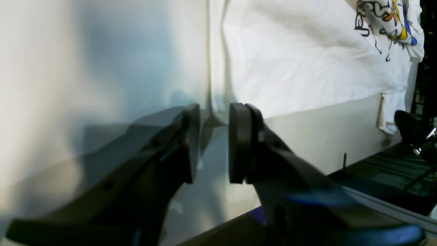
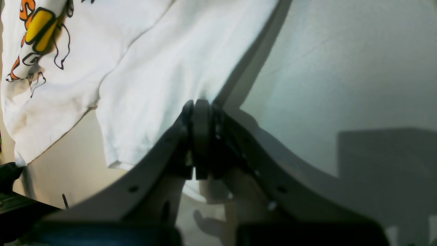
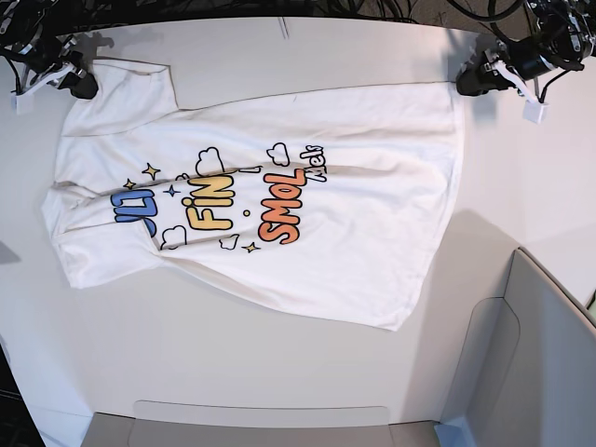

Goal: Layout the t-shirt on the table in an organized manner, then fold the t-shirt properly
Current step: 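Grasp the shirt's collar-end corners with both grippers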

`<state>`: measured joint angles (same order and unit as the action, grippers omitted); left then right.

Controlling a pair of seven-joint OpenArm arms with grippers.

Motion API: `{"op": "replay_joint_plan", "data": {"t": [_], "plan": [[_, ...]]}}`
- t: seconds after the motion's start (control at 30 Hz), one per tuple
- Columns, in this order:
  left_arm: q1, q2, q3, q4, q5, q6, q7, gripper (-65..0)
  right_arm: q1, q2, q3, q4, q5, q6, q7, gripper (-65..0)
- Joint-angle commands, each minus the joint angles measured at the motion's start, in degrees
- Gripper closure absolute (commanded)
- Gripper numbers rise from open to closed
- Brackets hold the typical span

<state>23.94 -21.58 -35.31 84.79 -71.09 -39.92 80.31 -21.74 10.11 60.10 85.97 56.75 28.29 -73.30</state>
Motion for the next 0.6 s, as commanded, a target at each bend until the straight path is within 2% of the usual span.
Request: {"op": "replay_joint_plan", "data": {"t": [0.0, 0.57], "plan": [[0.19, -0.53, -0.34, 0.79, -0.78, -0.08, -0.31, -16.3, -0.55, 0.75, 0.17, 0.22, -3.43, -0.12, -1.56, 0.0], [-2.80, -0.09, -0.69, 0.96, -1.04, -0.08, -0.31, -16.4, -0.29, 0.75, 0.17, 0.22, -3.43, -0.12, -1.56, 0.0]]}}
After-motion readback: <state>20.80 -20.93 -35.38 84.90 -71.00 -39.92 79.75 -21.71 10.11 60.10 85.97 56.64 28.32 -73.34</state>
